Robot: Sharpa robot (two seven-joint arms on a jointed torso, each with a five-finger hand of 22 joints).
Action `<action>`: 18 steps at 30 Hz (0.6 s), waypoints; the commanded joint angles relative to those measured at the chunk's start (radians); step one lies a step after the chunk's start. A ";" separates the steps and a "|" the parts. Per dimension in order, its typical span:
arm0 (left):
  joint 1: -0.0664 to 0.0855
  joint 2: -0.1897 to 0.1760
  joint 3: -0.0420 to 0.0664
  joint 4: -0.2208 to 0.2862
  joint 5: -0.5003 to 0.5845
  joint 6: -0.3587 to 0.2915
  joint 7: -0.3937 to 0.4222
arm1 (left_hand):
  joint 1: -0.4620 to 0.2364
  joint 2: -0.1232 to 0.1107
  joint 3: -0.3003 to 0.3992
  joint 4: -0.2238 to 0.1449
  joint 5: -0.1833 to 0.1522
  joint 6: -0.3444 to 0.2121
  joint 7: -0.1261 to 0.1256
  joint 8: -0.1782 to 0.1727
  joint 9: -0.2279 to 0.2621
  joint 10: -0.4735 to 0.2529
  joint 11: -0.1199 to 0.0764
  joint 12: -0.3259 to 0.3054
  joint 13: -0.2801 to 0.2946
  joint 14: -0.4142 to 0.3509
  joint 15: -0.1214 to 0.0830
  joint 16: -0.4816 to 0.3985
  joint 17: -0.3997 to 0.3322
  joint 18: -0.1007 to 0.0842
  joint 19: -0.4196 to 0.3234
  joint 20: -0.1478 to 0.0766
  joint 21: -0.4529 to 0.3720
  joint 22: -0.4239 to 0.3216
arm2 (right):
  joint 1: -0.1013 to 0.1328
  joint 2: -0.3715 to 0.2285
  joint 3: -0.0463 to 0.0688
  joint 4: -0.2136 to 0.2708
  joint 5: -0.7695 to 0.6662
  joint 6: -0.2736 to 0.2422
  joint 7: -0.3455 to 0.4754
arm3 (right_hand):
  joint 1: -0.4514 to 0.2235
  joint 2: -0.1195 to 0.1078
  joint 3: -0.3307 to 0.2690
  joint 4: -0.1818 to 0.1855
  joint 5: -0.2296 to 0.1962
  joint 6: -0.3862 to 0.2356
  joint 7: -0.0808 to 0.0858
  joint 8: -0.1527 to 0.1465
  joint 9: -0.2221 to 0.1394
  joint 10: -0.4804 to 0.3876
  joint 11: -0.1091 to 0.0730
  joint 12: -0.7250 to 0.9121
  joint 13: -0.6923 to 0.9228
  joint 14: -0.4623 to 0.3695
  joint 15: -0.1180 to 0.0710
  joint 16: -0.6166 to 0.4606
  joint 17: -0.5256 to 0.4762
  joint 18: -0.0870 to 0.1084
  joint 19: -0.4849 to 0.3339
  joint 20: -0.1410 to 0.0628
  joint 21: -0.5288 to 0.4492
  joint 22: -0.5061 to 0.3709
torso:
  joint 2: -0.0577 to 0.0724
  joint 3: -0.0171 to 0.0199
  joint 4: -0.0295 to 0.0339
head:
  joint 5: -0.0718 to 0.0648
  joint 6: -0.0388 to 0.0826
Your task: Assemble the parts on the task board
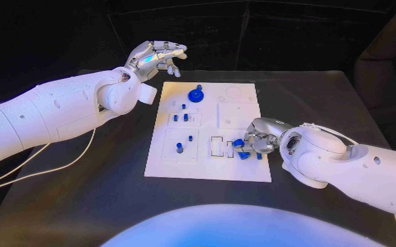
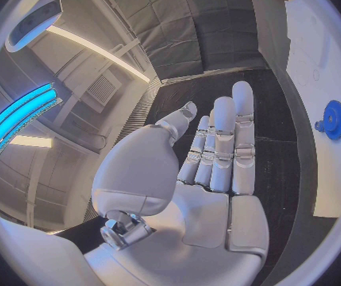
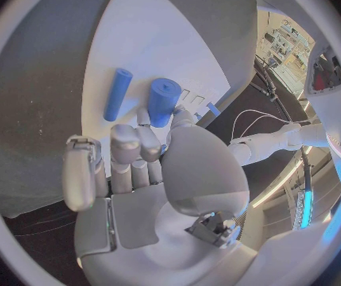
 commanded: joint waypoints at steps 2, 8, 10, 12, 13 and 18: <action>0.002 -0.001 0.001 0.001 0.005 0.012 0.005 | 0.009 0.003 -0.002 -0.003 -0.001 -0.005 -0.001 0.004 -0.001 -0.005 0.000 0.006 -0.001 -0.007 0.001 0.004 -0.001 0.006 0.009 0.001 -0.005 -0.001 | -0.001 -0.015 -0.001 0.019 0.049 -0.100 -0.009 | 0.005 0.005 -0.005 0.000 0.014 0.010 -0.001 0.005 0.009 0.010 -0.001 0.011 0.010 0.001 -0.008 -0.007 0.001 -0.015 0.024 -0.006 0.008 0.143 | -0.001 -0.0011 -0.0019 | 0.001 0.001; 0.002 -0.001 0.001 0.002 0.005 0.012 0.005 | 0.009 0.003 -0.002 -0.003 -0.001 -0.005 -0.001 0.004 -0.001 -0.005 0.000 0.006 -0.001 -0.007 0.001 0.004 -0.001 0.006 0.009 0.001 -0.005 -0.001 | -0.001 -0.026 -0.001 0.049 0.105 -0.163 0.009 | 0.008 0.011 -0.009 0.002 0.041 0.017 -0.004 0.008 0.015 0.015 -0.004 0.015 0.020 0.001 -0.010 -0.007 0.001 -0.017 0.027 -0.008 0.011 0.148 | 0.000 -0.0006 0.0001 | 0.004 0.001; 0.002 -0.001 0.001 0.002 0.005 0.012 0.005 | 0.009 0.003 -0.002 -0.003 -0.001 -0.005 -0.001 0.004 -0.001 -0.005 0.000 0.006 -0.001 -0.007 0.001 0.004 -0.001 0.006 0.009 0.001 -0.005 -0.001 | -0.001 -0.027 -0.001 0.057 0.119 -0.176 0.014 | 0.008 0.012 -0.010 0.002 0.044 0.018 -0.005 0.008 0.016 0.016 -0.004 0.017 0.022 0.001 -0.011 -0.007 0.001 -0.017 0.027 -0.009 0.011 0.148 | 0.000 -0.0005 0.0004 | 0.005 0.000; 0.002 -0.001 0.001 0.001 0.005 0.012 0.004 | 0.009 0.003 -0.002 -0.003 -0.001 -0.005 -0.001 0.004 -0.001 -0.005 0.000 0.006 -0.001 -0.007 0.001 0.004 -0.001 0.006 0.009 0.001 -0.005 -0.001 | -0.001 -0.026 -0.001 0.067 0.136 -0.191 0.019 | 0.008 0.014 -0.011 0.003 0.050 0.020 -0.005 0.009 0.018 0.019 -0.005 0.021 0.028 0.001 -0.011 -0.007 0.002 -0.017 0.028 -0.009 0.012 0.150 | 0.000 -0.0004 0.0001 | 0.006 0.000; 0.002 -0.001 0.001 0.002 0.005 0.012 0.004 | 0.009 0.003 -0.002 -0.003 -0.001 -0.005 -0.001 0.004 -0.001 -0.005 0.000 0.006 -0.001 -0.007 0.001 0.004 -0.001 0.006 0.009 0.001 -0.005 -0.001 | -0.001 -0.025 -0.001 0.070 0.142 -0.194 0.020 | 0.008 0.014 -0.012 0.003 0.051 0.020 -0.006 0.009 0.018 0.020 -0.005 0.023 0.030 0.001 -0.012 -0.007 0.002 -0.017 0.029 -0.009 0.012 0.150 | 0.000 -0.0009 -0.0001 | 0.007 0.000; 0.002 -0.001 0.001 0.002 0.005 0.013 0.002 | 0.010 0.003 -0.002 -0.004 -0.001 -0.006 -0.001 0.004 -0.001 -0.006 0.000 0.006 -0.002 -0.008 0.001 0.004 -0.001 0.006 0.009 0.001 -0.006 -0.001 | 0.000 -0.008 -0.001 0.070 0.170 -0.179 0.021 | 0.004 0.015 -0.014 0.005 0.053 0.022 -0.006 0.009 0.020 0.021 -0.005 0.022 0.031 0.001 -0.012 -0.008 0.002 -0.018 0.030 -0.010 0.013 0.152 | 0.001 -0.0017 -0.0006 | 0.007 0.000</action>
